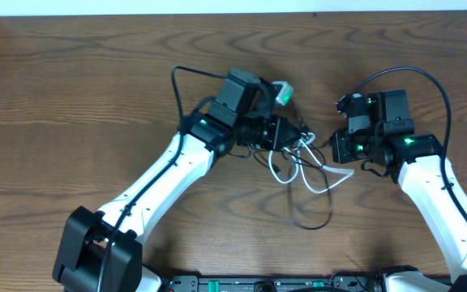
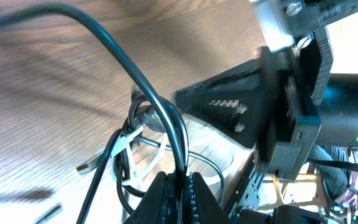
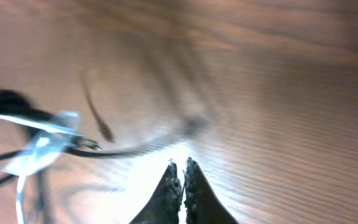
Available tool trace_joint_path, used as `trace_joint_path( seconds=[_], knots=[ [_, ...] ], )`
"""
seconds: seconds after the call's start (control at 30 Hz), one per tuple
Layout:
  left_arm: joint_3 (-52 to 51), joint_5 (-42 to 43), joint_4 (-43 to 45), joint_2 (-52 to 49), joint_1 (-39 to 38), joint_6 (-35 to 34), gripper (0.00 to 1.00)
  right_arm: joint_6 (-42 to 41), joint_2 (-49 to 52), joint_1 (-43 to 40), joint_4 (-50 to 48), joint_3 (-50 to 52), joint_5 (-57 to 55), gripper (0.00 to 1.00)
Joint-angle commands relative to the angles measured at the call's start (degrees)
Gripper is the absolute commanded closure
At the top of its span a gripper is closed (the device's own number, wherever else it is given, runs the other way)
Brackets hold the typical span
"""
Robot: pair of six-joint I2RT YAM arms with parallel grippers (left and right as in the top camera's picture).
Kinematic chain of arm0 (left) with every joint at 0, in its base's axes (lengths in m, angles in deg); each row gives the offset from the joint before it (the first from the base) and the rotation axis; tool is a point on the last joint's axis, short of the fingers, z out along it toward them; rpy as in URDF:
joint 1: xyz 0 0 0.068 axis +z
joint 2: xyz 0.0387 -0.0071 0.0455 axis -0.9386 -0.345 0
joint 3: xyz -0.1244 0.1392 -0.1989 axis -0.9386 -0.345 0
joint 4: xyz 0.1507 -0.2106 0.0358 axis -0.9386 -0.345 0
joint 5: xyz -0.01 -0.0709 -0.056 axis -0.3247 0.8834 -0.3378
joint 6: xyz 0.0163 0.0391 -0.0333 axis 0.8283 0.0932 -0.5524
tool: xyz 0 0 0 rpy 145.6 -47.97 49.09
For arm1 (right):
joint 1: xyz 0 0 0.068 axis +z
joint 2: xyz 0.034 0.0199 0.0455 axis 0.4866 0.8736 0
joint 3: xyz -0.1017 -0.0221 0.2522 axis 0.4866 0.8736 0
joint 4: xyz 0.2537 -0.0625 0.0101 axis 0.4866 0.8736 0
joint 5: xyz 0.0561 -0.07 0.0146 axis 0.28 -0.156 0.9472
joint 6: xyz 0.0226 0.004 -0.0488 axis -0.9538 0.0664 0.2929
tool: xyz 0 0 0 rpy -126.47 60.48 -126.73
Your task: Untangle cables
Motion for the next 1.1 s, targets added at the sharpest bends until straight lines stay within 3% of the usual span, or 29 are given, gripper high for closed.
trace_joint_path(
  seconds=[0.0,0.03,0.1,0.17,0.43,0.7,1.0,1.07],
  knots=[
    [0.2,1.2,-1.2,1.9,0.2,1.4,0.93,0.5,-0.1,0.2,-1.3,-0.5,1.6,0.87],
    [0.2,1.2,-1.6,1.9,0.2,1.6,0.93,3.7,-0.1,0.2,-1.8,-0.5,6.1,0.81],
    [0.2,1.2,-1.6,1.9,0.2,1.6,0.93,9.6,-0.1,0.2,-2.3,-0.5,15.9,0.55],
    [0.3,1.8,-1.6,1.9,0.2,1.7,0.93,14.7,-0.1,0.2,-2.6,-0.5,23.5,0.44],
    [0.3,13.2,3.1,2.4,0.2,2.2,0.92,19.2,-0.1,0.2,-3.8,-0.5,26.5,0.43],
    [0.3,13.4,3.7,4.4,0.2,2.2,0.92,19.2,-0.1,0.2,-4.7,-0.5,38.3,0.36],
    [0.3,14.6,3.6,6.1,0.2,2.2,0.92,12.7,-0.1,0.2,-16.5,-0.5,40.6,0.32],
    [0.3,14.1,3.6,6.8,0.4,2.9,0.93,10.3,-0.1,0.2,-19.7,-0.5,40.7,0.35]
  ],
)
